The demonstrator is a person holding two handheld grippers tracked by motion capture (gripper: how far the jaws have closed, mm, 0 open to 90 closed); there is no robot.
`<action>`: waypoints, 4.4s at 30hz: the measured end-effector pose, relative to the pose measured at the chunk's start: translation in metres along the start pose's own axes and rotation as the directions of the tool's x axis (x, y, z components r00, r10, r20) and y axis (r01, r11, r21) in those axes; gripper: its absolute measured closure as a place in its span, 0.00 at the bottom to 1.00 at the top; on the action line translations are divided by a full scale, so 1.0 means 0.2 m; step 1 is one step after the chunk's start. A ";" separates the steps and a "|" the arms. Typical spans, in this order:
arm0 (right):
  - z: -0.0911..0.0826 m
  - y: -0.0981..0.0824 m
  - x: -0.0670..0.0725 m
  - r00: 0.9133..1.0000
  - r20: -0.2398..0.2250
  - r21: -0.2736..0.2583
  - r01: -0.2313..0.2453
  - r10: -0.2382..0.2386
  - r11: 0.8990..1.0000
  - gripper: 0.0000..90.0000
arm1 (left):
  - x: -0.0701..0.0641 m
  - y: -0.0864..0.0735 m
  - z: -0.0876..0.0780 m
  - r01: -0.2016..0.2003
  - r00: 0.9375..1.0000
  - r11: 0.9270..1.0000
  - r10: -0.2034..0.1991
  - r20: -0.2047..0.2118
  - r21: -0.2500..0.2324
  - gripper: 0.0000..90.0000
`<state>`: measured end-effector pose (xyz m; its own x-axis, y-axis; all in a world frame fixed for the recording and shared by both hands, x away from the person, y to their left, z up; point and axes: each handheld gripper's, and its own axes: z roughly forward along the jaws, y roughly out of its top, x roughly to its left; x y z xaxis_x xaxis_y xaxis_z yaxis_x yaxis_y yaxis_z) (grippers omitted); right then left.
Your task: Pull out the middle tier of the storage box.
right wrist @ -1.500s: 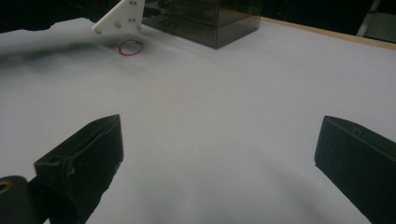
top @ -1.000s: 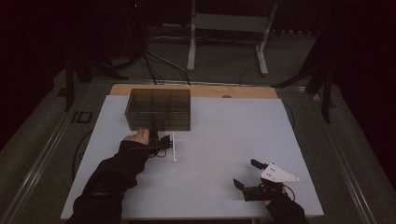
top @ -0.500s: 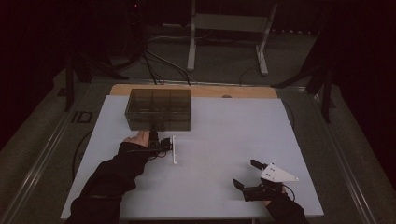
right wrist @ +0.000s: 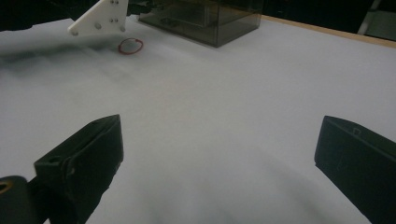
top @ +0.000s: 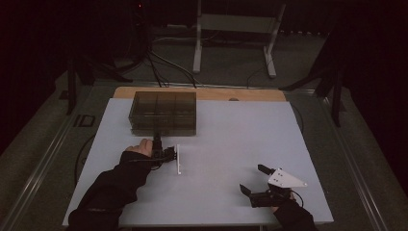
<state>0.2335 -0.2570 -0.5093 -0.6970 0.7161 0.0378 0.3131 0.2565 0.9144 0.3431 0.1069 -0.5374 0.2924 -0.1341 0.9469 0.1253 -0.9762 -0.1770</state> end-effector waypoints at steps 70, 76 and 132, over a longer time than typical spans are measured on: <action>0.02 -0.01 0.00 1.000 -0.001 0.011 -0.004 0.004 1.000 0.01 | 0.27 -0.39 -0.02 0.515 0.765 0.844 -0.375 0.524 -0.148 0.04; 0.02 -0.01 0.00 1.000 -0.002 0.010 -0.004 0.004 1.000 0.01 | 0.29 -0.50 0.04 0.584 0.717 0.789 -0.388 0.579 -0.194 0.04; 0.02 -0.01 -0.01 1.000 -0.006 0.014 -0.021 0.021 1.000 0.01 | 0.39 -0.64 0.22 0.759 0.478 0.635 -0.390 0.787 -0.147 0.37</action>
<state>0.2366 -0.2571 -0.5135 -0.6941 0.7174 0.0598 0.3366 0.2500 0.9079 0.3921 0.2286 -0.4531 0.8372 0.4503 0.3104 0.1620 -0.7463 0.6455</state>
